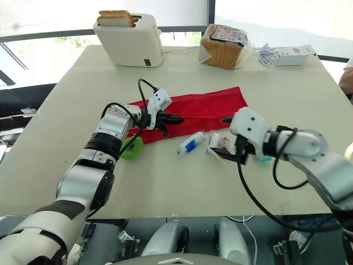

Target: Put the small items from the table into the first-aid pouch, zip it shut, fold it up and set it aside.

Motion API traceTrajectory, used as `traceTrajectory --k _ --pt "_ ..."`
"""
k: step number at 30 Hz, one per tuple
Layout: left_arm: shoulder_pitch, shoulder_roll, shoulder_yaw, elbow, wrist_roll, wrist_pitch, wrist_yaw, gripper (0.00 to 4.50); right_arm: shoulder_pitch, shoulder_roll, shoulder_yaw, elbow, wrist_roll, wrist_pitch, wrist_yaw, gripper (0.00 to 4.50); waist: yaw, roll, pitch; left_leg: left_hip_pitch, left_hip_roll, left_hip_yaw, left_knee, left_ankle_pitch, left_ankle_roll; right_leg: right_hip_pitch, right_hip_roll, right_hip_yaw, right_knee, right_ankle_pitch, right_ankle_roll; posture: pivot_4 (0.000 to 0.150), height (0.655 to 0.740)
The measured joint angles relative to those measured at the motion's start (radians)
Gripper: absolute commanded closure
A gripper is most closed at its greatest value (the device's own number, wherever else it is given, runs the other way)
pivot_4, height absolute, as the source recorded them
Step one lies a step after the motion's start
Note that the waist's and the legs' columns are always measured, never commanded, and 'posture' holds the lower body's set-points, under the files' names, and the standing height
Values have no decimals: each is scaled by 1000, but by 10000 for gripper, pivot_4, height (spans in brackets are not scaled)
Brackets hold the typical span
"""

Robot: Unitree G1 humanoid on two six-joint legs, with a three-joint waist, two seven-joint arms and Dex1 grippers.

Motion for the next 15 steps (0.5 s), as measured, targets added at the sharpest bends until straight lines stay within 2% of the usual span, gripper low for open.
traceTrajectory --k 3,6,10,15 --pt "19 1 4 -34 -2 11 11 44421 -164 152 164 272 -131 -103 115 0 -2 0 0 0 0 0 -1 0 0 -1 0 0 0 0 0 1500 7400" --pt "45 7 5 -78 -18 26 14 44421 -255 268 245 506 -228 -222 193 0 1 0 0 -2 0 -1 0 0 0 -2 -1 -1 0 0 0 1500 7400" --pt "83 18 6 -136 -31 49 16 44421 -320 333 261 701 -301 -325 251 0 1 0 0 -3 -1 -1 1 0 0 -3 -2 -1 0 0 0 1500 7400" --pt "107 27 7 -182 -40 78 35 45000 -340 390 257 809 -359 -378 304 21870 -3 0 0 -2 -1 -2 1 0 -1 -3 -2 -1 1 0 0 1500 7400"
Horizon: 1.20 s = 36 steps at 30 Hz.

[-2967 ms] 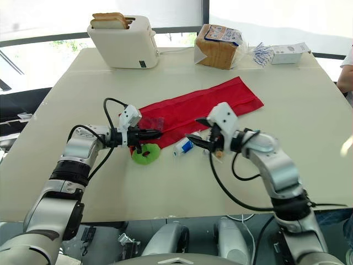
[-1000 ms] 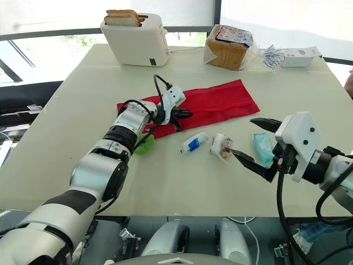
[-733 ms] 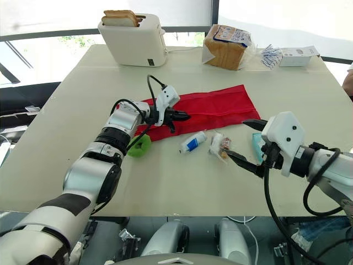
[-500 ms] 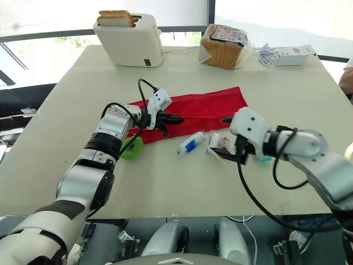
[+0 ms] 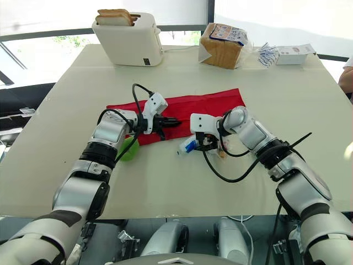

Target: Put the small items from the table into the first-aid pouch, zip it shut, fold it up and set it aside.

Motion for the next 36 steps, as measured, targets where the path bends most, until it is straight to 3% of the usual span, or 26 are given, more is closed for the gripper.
traceTrajectory --k 4,6,10,13,19,25,36 --pt "5 0 2 -29 -18 9 11 45000 42 9 -47 -61 -11 43 -10 41251 1 0 0 0 0 -1 0 0 0 0 0 0 0 0 0 1500 7400" --pt "8 -1 6 -41 -23 11 25 45000 104 6 -88 -160 10 114 -22 42733 4 0 0 -1 0 -1 0 0 0 0 0 -1 0 0 0 1500 7400" --pt "26 -5 15 -69 -40 18 47 45000 297 39 -245 -486 99 405 -146 42882 7 0 0 -5 0 -2 2 0 0 -3 -1 -1 1 0 0 1500 7400" --pt "44 -19 16 -100 -56 32 58 45000 378 48 -309 -645 66 568 -299 42883 8 1 -1 -14 0 -3 9 0 0 -10 -1 -2 5 0 0 1500 7400" --pt "49 -44 37 -128 -98 57 74 45000 397 54 -349 -801 -11 930 -517 42883 10 2 -1 -14 -1 -3 9 0 0 -10 -1 -2 5 0 0 1500 7400" --pt "49 -80 36 -145 -133 58 68 45000 283 134 -340 -705 -14 1053 -612 42883 3 2 -1 -13 -1 -3 9 0 0 -10 0 -2 5 0 0 1500 7400" --pt "97 -85 33 -238 -154 93 63 45000 160 312 -304 -413 -20 970 -740 42883 -8 3 -2 -13 -1 -3 9 0 0 -10 0 -3 5 0 0 1500 7400"
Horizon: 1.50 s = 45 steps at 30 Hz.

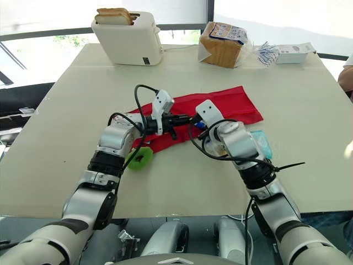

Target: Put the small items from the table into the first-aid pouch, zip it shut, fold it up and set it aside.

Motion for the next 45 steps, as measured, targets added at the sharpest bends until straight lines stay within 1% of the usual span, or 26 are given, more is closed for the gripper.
traceTrajectory --k 3,5,6,7,9,10,13,18,20,24,25,26,27,28,30,31,32,41,45 --pt "1 3 0 -19 0 4 2 45000 -25 74 -3 56 11 -29 -20 42883 -10 0 0 0 0 0 -1 0 0 0 0 0 0 0 0 1500 7400" --pt "1 2 -2 -16 1 4 5 45000 -33 112 -20 88 34 -49 -13 32737 -12 0 0 0 0 0 -1 0 0 0 0 0 0 0 0 1500 7400" --pt "1 2 -3 -13 2 1 6 45000 -36 128 -32 105 49 -59 -10 29662 -12 0 0 0 0 0 -1 0 0 0 0 -1 0 0 0 1500 7400" --pt "1 2 -3 -9 3 -1 6 45000 -37 135 -41 117 61 -68 -9 24927 -12 0 0 0 0 -1 -1 0 0 0 0 -1 0 0 0 1500 7400" --pt "1 1 -13 15 6 -15 6 45000 -37 134 -64 133 88 -75 9 12827 -11 1 0 0 0 -1 -1 0 0 0 0 -1 -1 0 0 1500 7400" --pt "1 1 -15 22 7 -19 6 45000 -37 131 -71 132 95 -76 11 10903 -12 0 0 0 0 -1 -1 0 0 0 0 -1 -1 0 0 1500 7400" --pt "1 4 -19 35 10 -35 3 45000 -33 90 -100 99 137 -65 49 10903 -12 1 0 0 0 -1 -1 0 0 0 0 -1 -1 0 0 1500 7400" --pt "0 24 -22 75 12 -78 -20 45000 25 -38 -107 -32 198 -32 126 10903 -12 1 0 0 0 -1 -1 0 0 0 0 -1 -1 0 0 1500 7400" --pt "0 39 -21 92 13 -100 -34 45000 55 -64 -110 -44 212 -28 136 10903 -14 1 0 0 0 -1 -1 0 0 0 0 0 -1 0 0 1500 7400" --pt "-3 50 -22 102 13 -112 -49 45000 69 -65 -111 -49 220 -31 135 10903 -18 1 0 0 0 0 -2 0 0 -1 0 1 0 0 0 1500 7400" --pt "-4 52 -23 101 13 -110 -52 45000 69 -57 -107 -49 222 -35 133 15957 -18 1 0 0 0 0 -2 0 0 -1 0 1 0 0 0 1500 7400" --pt "-4 57 -24 99 12 -106 -57 45000 70 -47 -104 -48 222 -44 127 17731 -18 1 0 0 0 0 -2 0 0 -1 0 1 0 0 0 1500 7400" --pt "-4 60 -25 97 12 -104 -59 45000 72 -36 -103 -48 222 -50 121 22444 -17 1 0 0 0 0 -2 0 0 -1 0 1 0 0 0 1500 7400" --pt "-4 63 -25 91 12 -97 -60 45000 74 -24 -98 -40 221 -68 114 28259 -16 1 0 0 0 0 -2 0 0 -1 0 1 0 0 0 1500 7400" --pt "-4 64 -26 82 12 -88 -59 45000 77 -15 -90 -28 219 -92 105 38429 -15 1 0 0 0 0 -2 0 0 -1 0 1 0 0 0 1500 7400" --pt "-4 65 -26 72 12 -84 -59 45000 78 -9 -78 -16 216 -114 97 42505 -14 1 0 0 0 0 -2 0 0 -1 0 1 0 0 0 1500 7400" --pt "-4 65 -26 70 12 -82 -59 45000 78 -7 -75 -15 215 -118 96 43917 -14 1 0 0 0 0 -2 0 0 -1 0 1 0 0 0 1500 7400" --pt "3 68 -29 -17 9 -6 -51 45000 78 49 -18 53 194 -259 88 43917 -15 1 0 0 0 0 -2 0 0 -1 0 1 0 0 0 1500 7400" --pt "21 70 -30 -50 8 23 -41 45000 73 80 2 131 169 -368 82 43917 -15 1 0 0 0 0 -2 0 0 -1 0 1 0 0 0 1500 7400"
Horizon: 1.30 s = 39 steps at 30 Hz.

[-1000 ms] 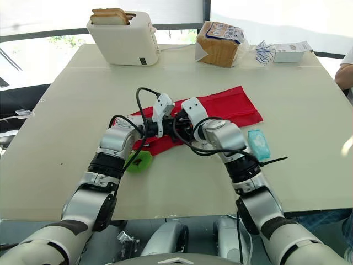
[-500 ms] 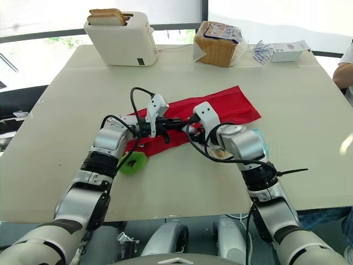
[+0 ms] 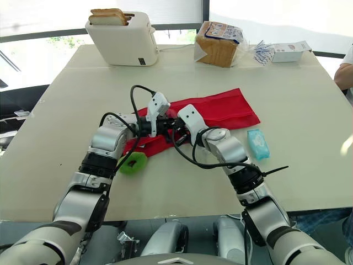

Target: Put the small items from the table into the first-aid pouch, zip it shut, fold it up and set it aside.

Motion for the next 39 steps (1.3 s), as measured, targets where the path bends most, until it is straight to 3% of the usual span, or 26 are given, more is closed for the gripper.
traceTrajectory --k 6,9,12,15,19,26,29,32,39 --pt "6 17 -4 -23 1 3 5 45000 -20 30 -8 128 -32 -144 -29 43917 -1 0 0 0 0 0 0 0 0 0 0 0 0 0 0 1500 7400" --pt "7 24 -8 -22 6 -4 5 45000 -18 17 -21 142 -29 -177 -7 35654 0 0 0 0 0 0 0 0 0 0 0 0 0 0 0 1500 7400" --pt "8 24 -8 -3 11 -21 7 45000 2 -15 -30 100 -17 -172 24 23297 0 0 0 0 0 0 0 0 0 0 0 0 0 0 0 1500 7400" --pt "9 23 -10 26 14 -43 16 45000 75 -115 -58 -112 57 -42 99 11197 4 1 1 -1 0 -1 0 0 0 0 0 0 -1 0 0 1500 7400" --pt "9 31 -16 58 31 -90 14 45000 134 -283 -179 -436 180 202 146 11197 7 1 1 -1 0 -1 0 0 0 0 0 0 -1 0 0 1500 7400" --pt "9 24 -21 76 35 -126 17 45000 256 -335 -418 -842 314 645 86 11197 13 1 1 -1 1 0 0 0 1 1 0 0 -1 0 0 1500 7400" --pt "19 23 -21 74 35 -131 19 45000 312 -281 -492 -926 322 759 28 11197 16 2 1 0 1 0 0 0 1 1 0 1 0 0 0 1500 7400" --pt "29 22 -23 73 36 -139 21 45000 346 -148 -515 -952 315 778 -71 11197 13 2 1 0 1 0 0 0 0 0 0 1 1 0 0 1500 7400" --pt "28 8 -33 75 44 -157 24 45000 280 37 -425 -864 272 778 -228 11197 14 3 0 0 0 0 1 0 0 0 0 1 1 0 0 1500 7400"
